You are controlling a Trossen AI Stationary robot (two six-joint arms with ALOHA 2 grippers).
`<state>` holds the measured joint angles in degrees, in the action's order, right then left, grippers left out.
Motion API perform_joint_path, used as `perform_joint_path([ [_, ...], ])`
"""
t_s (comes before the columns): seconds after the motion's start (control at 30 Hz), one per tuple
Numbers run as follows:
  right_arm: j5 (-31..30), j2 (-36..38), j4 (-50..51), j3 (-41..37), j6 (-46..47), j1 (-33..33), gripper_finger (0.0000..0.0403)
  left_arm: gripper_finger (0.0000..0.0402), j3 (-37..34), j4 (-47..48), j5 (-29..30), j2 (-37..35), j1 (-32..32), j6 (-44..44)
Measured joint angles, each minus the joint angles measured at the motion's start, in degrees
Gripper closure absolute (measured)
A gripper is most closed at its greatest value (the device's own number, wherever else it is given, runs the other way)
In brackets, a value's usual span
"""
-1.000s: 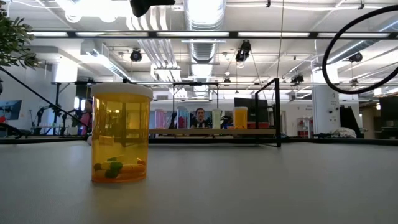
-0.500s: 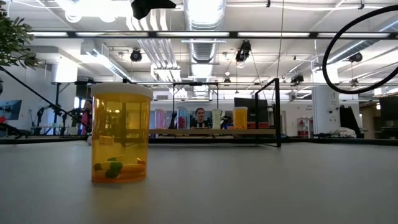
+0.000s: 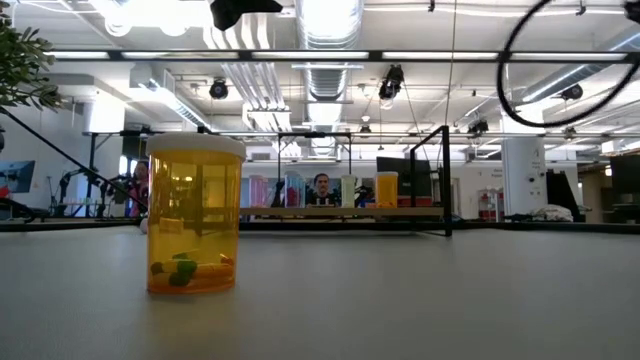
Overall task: Pick and place medicine bottles onto shelf by color
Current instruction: Put the yellow pill bottle on the shelf aligned with the other yellow pill bottles
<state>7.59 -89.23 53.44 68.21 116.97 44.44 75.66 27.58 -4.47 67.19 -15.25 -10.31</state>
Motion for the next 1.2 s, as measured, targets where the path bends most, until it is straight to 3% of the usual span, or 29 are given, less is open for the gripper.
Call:
perform_joint_path([
  [0.17,-1.6,-0.1,4.3,3.0,-4.0,-5.1,0.0279,0.0239,0.0,0.6,0.0,-0.4,0.0,0.0],
  [0.73,-12.0,-0.8,6.4,12.4,-36.2,-30.8,0.0278,0.0239,-0.2,9.8,0.0,-5.3,0.0,0.2],
  [1.2,-12.4,-0.9,6.3,16.4,-62.1,-47.5,0.0278,0.0239,-0.2,9.1,0.4,-6.2,0.0,1.8],
])
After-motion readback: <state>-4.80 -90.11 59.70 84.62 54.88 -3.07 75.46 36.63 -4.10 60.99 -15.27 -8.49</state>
